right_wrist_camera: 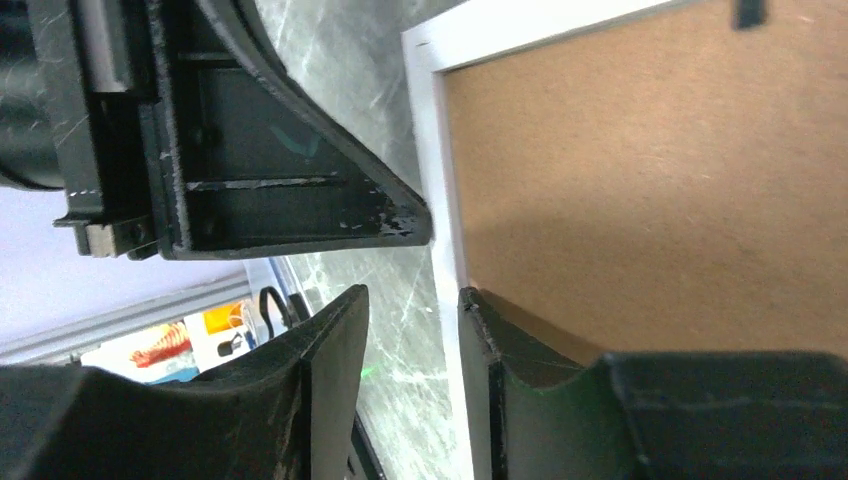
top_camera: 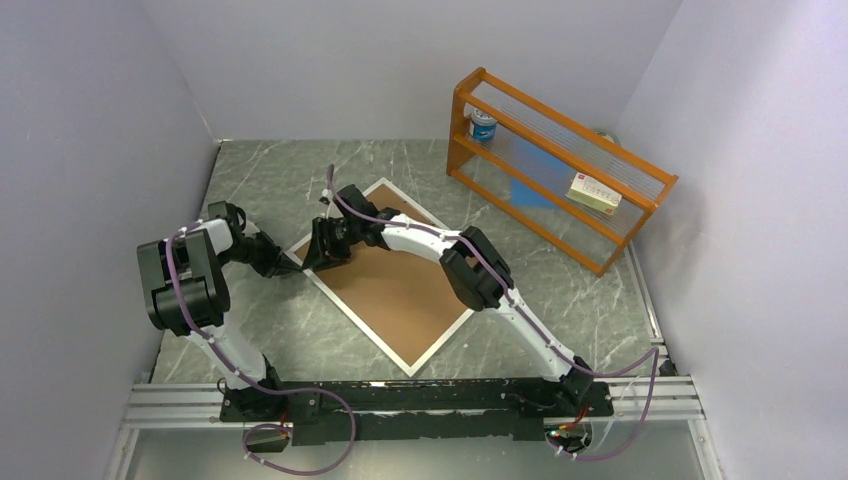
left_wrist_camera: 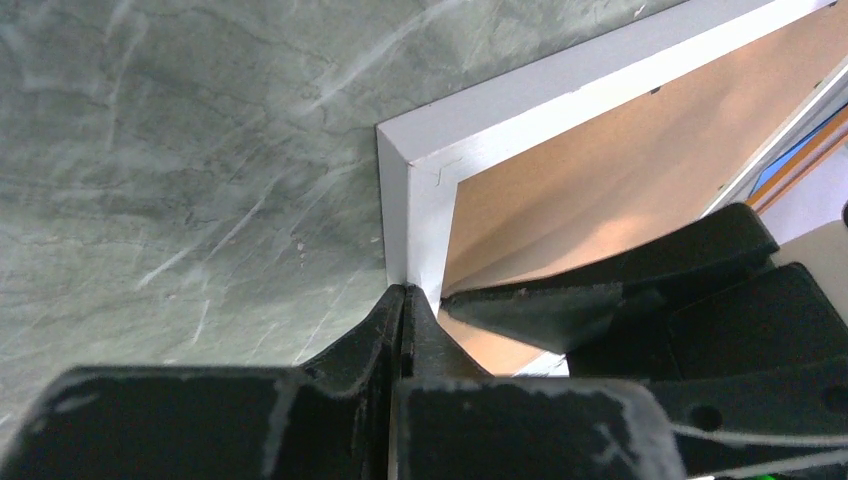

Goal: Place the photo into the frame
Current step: Install the photo frame at the center of the board.

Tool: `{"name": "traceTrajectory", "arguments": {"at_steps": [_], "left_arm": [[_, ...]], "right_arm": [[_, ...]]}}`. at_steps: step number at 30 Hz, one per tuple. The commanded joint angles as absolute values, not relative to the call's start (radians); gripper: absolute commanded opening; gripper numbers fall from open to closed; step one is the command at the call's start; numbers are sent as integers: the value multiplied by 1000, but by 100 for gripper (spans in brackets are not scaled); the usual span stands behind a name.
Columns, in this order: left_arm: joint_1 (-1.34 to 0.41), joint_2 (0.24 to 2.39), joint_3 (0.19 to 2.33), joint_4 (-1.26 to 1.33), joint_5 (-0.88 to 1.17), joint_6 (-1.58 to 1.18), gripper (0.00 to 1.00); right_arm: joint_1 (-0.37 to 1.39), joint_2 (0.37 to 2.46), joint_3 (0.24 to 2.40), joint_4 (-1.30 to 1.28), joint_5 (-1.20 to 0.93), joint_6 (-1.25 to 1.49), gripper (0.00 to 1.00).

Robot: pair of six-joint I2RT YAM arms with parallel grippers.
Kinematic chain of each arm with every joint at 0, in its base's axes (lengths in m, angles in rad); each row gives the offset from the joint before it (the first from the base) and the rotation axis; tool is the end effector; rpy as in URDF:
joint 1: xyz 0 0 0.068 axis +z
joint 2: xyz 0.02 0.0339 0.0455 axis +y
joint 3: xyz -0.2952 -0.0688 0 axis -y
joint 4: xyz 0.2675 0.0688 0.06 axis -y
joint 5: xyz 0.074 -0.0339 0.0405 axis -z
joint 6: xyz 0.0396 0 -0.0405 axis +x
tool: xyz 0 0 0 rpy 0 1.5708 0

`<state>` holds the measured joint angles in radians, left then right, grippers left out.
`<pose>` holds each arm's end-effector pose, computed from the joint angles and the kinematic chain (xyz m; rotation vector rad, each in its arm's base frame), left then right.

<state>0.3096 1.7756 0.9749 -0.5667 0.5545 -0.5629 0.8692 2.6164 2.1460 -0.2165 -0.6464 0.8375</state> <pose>0.3217 0.0810 0.1468 -1.1459 2.6567 -0.8537 0.3837 0.4910 0.1268 -0.4549 2.6028 1.5051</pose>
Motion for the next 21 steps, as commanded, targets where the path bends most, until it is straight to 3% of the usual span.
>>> {"name": "traceTrajectory", "arguments": {"at_steps": [1, 10, 15, 17, 21], "left_arm": [[294, 1820, 960, -625, 443, -530, 2], [293, 1823, 965, -627, 444, -532, 3], [293, 1794, 963, -602, 491, -528, 6], [294, 1775, 961, -576, 546, -526, 14], [294, 1713, 936, -524, 624, -537, 40]], "right_arm": [[788, 2694, 2109, -446, -431, 766, 45], [787, 2637, 2097, -451, -379, 729, 48], [794, 2497, 2027, -393, -366, 644, 47], [795, 2411, 1949, -348, -360, 603, 46], [795, 2268, 1807, -249, -460, 517, 46]]}}
